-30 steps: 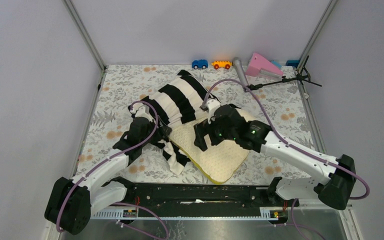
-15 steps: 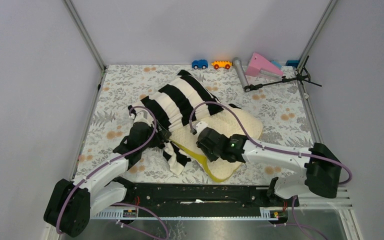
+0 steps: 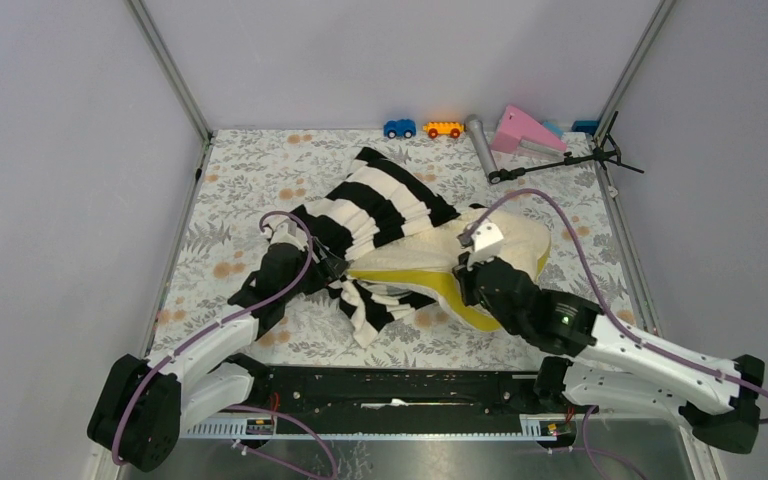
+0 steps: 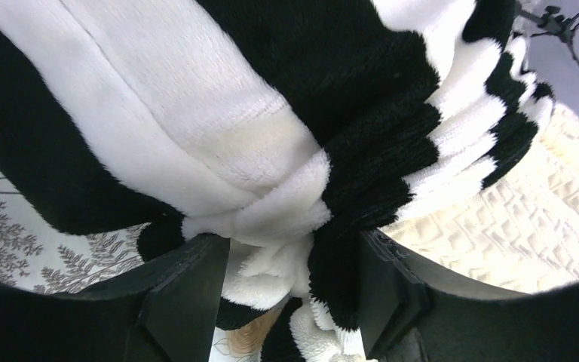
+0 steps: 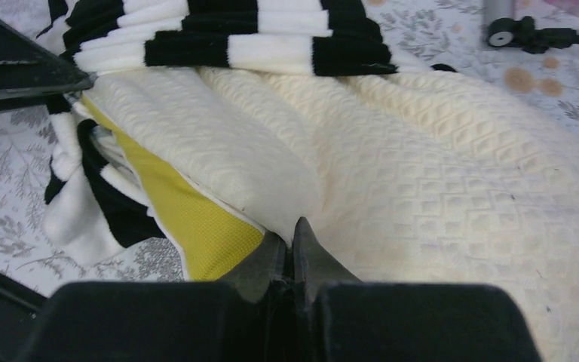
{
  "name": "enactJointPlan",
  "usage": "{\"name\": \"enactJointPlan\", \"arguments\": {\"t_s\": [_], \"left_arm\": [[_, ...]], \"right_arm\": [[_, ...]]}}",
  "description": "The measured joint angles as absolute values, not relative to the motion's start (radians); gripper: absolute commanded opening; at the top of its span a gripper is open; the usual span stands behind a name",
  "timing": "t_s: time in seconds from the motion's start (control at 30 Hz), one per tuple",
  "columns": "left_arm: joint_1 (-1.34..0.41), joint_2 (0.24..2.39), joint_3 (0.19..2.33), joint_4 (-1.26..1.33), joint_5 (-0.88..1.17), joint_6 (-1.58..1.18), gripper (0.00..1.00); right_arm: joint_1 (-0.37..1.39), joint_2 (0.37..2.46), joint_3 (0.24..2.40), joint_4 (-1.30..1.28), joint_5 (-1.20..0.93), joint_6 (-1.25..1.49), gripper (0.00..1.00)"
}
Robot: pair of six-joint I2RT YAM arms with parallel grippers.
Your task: Remove the pillowcase from the pillow
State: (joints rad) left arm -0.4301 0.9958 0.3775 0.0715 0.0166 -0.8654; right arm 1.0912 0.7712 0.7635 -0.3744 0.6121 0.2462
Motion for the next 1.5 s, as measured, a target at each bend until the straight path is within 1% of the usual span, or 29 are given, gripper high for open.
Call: {"name": "enactJointPlan", "arguments": {"t_s": [0.23, 0.37, 0.47, 0.57, 0.63, 0.67, 0.73, 0.83, 0.93, 0.97, 1.03, 1.1, 1.17, 1.23, 1.37, 1.5], "left_arm": [[-0.434, 0.986, 0.464, -0.014, -0.039, -0.878, 0.63], [-0.433, 0.978, 0.539, -0.1, -0.125, -0.896, 0.72], [-0.43, 0.959, 0.576, -0.163, -0.2, -0.912, 0.76], [-0.409, 0.927, 0.594, -0.22, -0.3, -0.91, 0.84], [-0.389, 0.918, 0.614, -0.255, -0.336, -0.889, 0.9], [-0.386, 0.918, 0.629, -0.269, -0.337, -0.877, 0.95], [-0.388, 0.927, 0.679, -0.299, -0.309, -0.848, 0.99], [-0.411, 0.958, 0.773, -0.34, -0.247, -0.824, 0.99], [-0.464, 0.987, 0.859, -0.37, -0.169, -0.815, 0.99], [-0.495, 0.991, 0.877, -0.372, -0.143, -0.817, 0.99], [-0.548, 0.992, 0.89, -0.373, -0.109, -0.82, 0.99], [-0.667, 0.988, 0.889, -0.379, -0.079, -0.84, 0.99], [-0.745, 0.971, 0.866, -0.373, -0.075, -0.862, 0.99], [-0.807, 0.922, 0.799, -0.351, -0.07, -0.888, 0.99], [-0.824, 0.845, 0.648, -0.333, -0.068, -0.931, 0.98], [-0.824, 0.854, 0.571, -0.344, -0.086, -0.941, 0.97]], "right_arm": [[1.092, 0.568, 0.671, -0.352, 0.745, 0.249, 0.0], [1.093, 0.548, 0.667, -0.337, 0.759, 0.249, 0.0], [1.093, 0.58, 0.667, -0.317, 0.752, 0.249, 0.0], [1.092, 0.649, 0.668, -0.302, 0.729, 0.257, 0.0], [1.088, 0.729, 0.674, -0.302, 0.694, 0.268, 0.0], [1.087, 0.779, 0.686, -0.303, 0.671, 0.276, 0.0], [1.085, 0.894, 0.726, -0.305, 0.627, 0.289, 0.0], [1.057, 1.013, 0.768, -0.297, 0.536, 0.304, 0.0], [0.97, 1.068, 0.786, -0.26, 0.387, 0.337, 0.0], [0.936, 1.087, 0.797, -0.242, 0.312, 0.357, 0.0], [0.889, 1.106, 0.818, -0.235, 0.26, 0.369, 0.0], [0.875, 1.131, 0.857, -0.236, 0.221, 0.376, 0.0], [0.87, 1.15, 0.906, -0.234, 0.196, 0.376, 0.0], [0.869, 1.15, 0.938, -0.236, 0.189, 0.376, 0.0], [0.863, 1.15, 0.993, -0.246, 0.189, 0.374, 0.0], [0.861, 1.147, 1.004, -0.257, 0.182, 0.376, 0.0]]}}
